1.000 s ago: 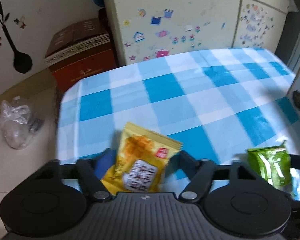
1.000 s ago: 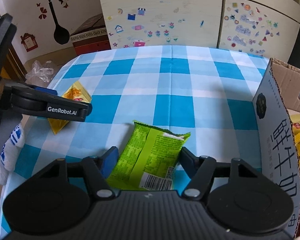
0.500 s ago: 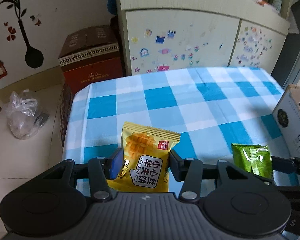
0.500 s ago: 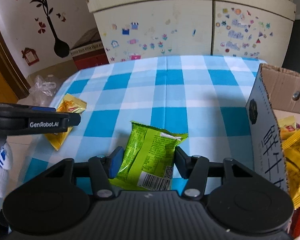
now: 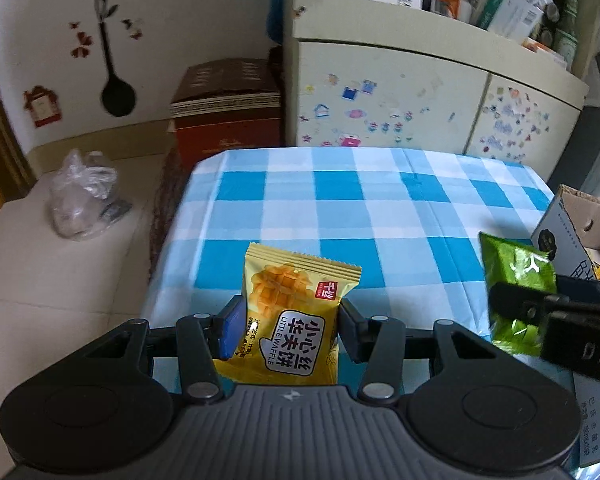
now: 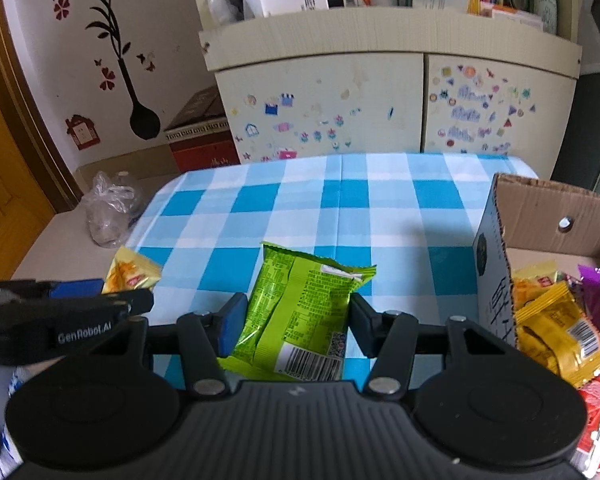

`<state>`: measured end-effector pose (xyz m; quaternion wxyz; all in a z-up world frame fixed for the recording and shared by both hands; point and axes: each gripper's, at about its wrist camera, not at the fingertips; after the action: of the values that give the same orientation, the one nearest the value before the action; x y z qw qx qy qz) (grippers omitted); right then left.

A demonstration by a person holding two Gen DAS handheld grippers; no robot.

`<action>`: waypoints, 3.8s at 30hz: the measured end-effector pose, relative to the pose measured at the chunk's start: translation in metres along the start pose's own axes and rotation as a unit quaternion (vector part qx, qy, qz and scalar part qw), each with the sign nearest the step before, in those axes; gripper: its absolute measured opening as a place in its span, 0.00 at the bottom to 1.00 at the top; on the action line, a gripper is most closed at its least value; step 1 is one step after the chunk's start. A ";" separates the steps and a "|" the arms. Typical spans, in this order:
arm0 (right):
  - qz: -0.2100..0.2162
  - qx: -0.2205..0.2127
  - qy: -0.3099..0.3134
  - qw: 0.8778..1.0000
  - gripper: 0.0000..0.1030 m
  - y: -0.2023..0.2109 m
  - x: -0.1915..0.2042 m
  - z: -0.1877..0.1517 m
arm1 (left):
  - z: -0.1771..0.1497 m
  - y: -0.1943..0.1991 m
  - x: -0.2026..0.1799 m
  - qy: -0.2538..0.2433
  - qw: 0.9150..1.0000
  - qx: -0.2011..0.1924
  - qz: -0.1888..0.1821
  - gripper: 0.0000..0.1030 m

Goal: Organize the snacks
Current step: 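Lift and carry both held packets toward the cardboard box, then lower both packets into the cardboard box and open both grippers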

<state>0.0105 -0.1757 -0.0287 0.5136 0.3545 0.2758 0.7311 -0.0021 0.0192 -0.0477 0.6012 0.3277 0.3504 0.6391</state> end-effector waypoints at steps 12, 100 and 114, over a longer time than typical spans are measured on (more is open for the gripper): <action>-0.001 -0.015 0.019 1.000 0.53 0.026 0.003 -0.008 | -0.011 0.029 -0.006 0.032 0.999 -0.009 0.012 0.53; -0.001 -0.089 -0.282 0.955 0.71 0.146 -0.220 -0.028 | -0.009 0.068 -0.266 -0.124 0.987 -0.002 -0.099 0.93; -0.055 -0.067 -0.246 0.965 0.76 0.150 -0.206 -0.033 | -0.018 0.077 -0.243 -0.102 0.992 0.033 -0.069 0.98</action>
<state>-0.0541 -0.4200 0.0183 0.6274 0.4730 0.1102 0.6087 -0.0432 -0.2267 0.0083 0.6652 0.3856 0.3296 0.5478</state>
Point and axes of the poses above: each gripper's, at about its wrist camera, not at the fingertips, and y roughly against the way its jaws point, x to its left, z to its top, and after that the axes turned 9 degrees about x, right-handed
